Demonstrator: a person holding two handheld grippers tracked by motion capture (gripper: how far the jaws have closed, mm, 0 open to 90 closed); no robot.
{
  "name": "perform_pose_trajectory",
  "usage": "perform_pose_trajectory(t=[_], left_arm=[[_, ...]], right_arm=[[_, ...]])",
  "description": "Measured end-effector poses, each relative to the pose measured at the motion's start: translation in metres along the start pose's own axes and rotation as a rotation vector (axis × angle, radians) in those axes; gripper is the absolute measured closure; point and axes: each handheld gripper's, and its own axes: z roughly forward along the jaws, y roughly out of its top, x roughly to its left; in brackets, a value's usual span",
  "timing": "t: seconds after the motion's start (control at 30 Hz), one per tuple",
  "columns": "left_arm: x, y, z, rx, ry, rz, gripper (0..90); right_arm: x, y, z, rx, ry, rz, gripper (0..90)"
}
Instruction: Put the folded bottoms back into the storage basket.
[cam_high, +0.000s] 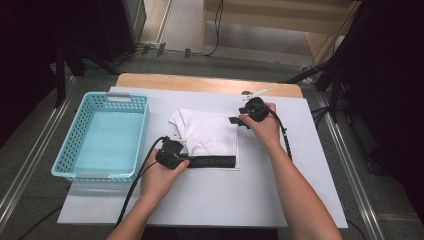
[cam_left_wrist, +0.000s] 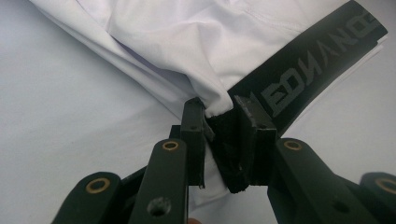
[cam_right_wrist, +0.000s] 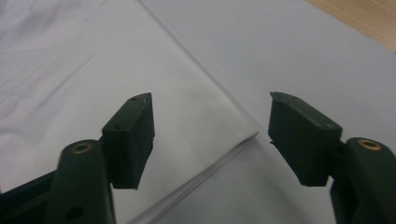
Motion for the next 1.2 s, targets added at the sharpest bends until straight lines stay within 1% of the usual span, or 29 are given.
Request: perform_pose_trajectory(t=[0.07,0.1,0.13,0.23,0.3,0.33,0.43,0.57,0.6,0.67,0.7,0.73,0.77,0.83,0.87,0.9,0.97,1.0,1.13,1.2], left_arm=[[0.000,0.000,0.000,0.000,0.000,0.001,74.1],[0.000,0.000,0.000,-0.001,0.000,-0.001,74.1],[0.000,0.000,0.000,0.000,0.000,-0.001,74.1],[0.000,0.000,0.000,0.000,0.000,-0.001,74.1],[0.000,0.000,0.000,0.000,0.000,-0.001,74.1],[0.000,0.000,0.000,-0.001,0.000,0.000,74.1],[0.000,0.000,0.000,-0.002,0.002,0.003,74.1],[0.000,0.000,0.000,-0.002,0.001,0.003,74.2],[0.000,0.000,0.000,-0.002,0.001,0.003,74.2],[0.000,0.000,0.000,-0.002,0.003,0.003,74.2],[-0.001,0.000,0.000,-0.003,0.004,0.002,74.2],[-0.001,0.000,0.000,-0.003,0.005,0.003,74.2],[-0.001,0.000,0.000,-0.003,0.004,0.003,74.2],[-0.001,0.000,0.000,-0.003,0.004,0.002,74.2],[-0.001,0.000,0.000,-0.003,0.004,0.002,74.2],[-0.001,0.000,0.000,-0.002,0.007,0.002,74.2],[-0.001,0.000,0.000,-0.003,0.006,0.001,74.3],[-0.001,0.000,0.000,-0.002,0.008,0.001,74.3],[-0.001,0.000,0.000,-0.002,0.006,-0.002,74.7],[-0.001,0.000,0.000,-0.003,0.003,-0.004,75.2]], right_arm=[[-0.003,0.000,0.004,0.013,0.003,0.014,37.8],[-0.005,0.001,0.006,0.022,0.012,0.017,38.9],[-0.006,0.001,0.007,0.032,0.010,0.018,39.4],[-0.009,0.002,0.011,0.042,0.026,0.025,42.0],[-0.010,0.002,0.013,0.054,0.025,0.026,43.0],[-0.012,0.001,0.015,0.057,0.023,0.037,44.8],[-0.014,-0.001,0.017,0.059,0.020,0.042,46.4],[-0.013,-0.001,0.019,0.068,0.004,0.027,48.6],[-0.012,-0.001,0.019,0.077,-0.012,0.011,48.6],[-0.010,-0.001,0.020,0.077,-0.023,-0.009,48.5],[-0.010,-0.001,0.020,0.077,-0.023,-0.005,49.8],[-0.010,-0.002,0.019,0.079,-0.011,0.006,55.1],[-0.010,-0.002,0.019,0.079,-0.011,0.006,55.1],[-0.009,-0.002,0.019,0.078,0.006,0.004,58.9],[-0.008,-0.002,0.019,0.080,0.004,0.003,60.7],[-0.007,-0.001,0.019,0.081,0.008,-0.005,63.3],[-0.007,-0.001,0.020,0.080,0.029,-0.005,68.6],[-0.007,-0.001,0.020,0.083,0.043,0.000,70.5],[-0.010,-0.003,0.020,0.080,0.075,0.044,72.4],[-0.011,-0.003,0.020,0.082,0.087,0.072,74.9]])
